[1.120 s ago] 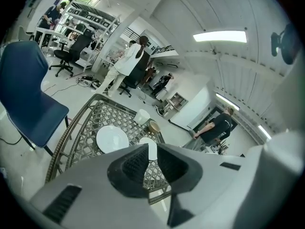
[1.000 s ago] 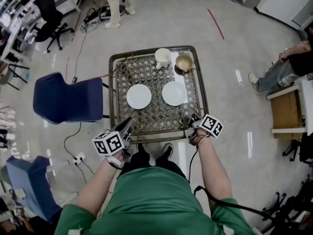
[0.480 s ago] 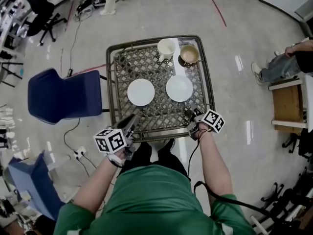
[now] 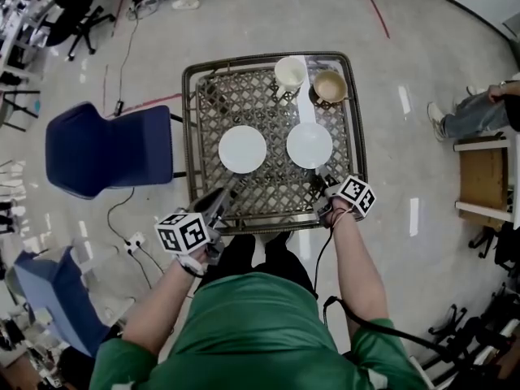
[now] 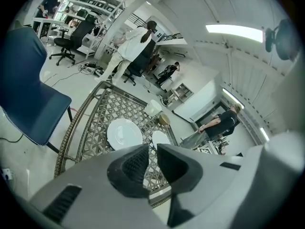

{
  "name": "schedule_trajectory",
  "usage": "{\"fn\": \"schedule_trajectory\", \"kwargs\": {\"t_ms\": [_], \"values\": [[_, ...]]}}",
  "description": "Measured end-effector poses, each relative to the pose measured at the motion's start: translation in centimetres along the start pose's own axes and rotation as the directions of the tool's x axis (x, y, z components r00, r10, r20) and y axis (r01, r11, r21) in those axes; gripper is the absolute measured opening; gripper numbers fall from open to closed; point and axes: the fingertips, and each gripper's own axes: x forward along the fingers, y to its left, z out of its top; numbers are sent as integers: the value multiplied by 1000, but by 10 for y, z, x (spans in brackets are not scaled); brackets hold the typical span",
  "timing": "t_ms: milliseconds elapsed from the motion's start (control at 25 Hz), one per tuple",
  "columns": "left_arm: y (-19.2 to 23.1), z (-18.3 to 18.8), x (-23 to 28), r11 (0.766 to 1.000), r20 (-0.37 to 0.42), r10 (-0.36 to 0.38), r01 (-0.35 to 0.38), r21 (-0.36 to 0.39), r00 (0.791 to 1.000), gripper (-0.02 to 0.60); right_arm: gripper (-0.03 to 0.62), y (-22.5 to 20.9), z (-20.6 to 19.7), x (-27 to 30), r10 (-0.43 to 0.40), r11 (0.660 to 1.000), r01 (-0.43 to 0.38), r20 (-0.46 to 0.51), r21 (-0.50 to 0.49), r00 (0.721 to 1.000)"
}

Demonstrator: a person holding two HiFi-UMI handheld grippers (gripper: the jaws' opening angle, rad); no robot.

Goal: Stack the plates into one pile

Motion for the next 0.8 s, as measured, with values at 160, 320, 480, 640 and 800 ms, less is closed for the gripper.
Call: {"fn": "schedule_trajectory", "kwargs": {"t_ms": [160,320,480,640,800], "values": [[8,4,1,1000,0,11,-11,-13,1000,67,144,-5,-1,11,-31,999,31,-9,8,999],[13,6,-1,999,5,24,-24,-22,1000,67,169,-9,-3,16,-55,998,55,-9,28,998],[13,7,-3,999,11,29,-29,-25,1000,67,166,-8,-1,19,-44,998,44,-5,44,999],[15,5,-6,999,13,38,-37,-31,999,67,163,-3,1,26,-34,999,34,-10,41,999],[18,2,-8,998,12,47,-46,-39,999,67,138,-1,1,35,-42,999,43,-31,28,999]]}}
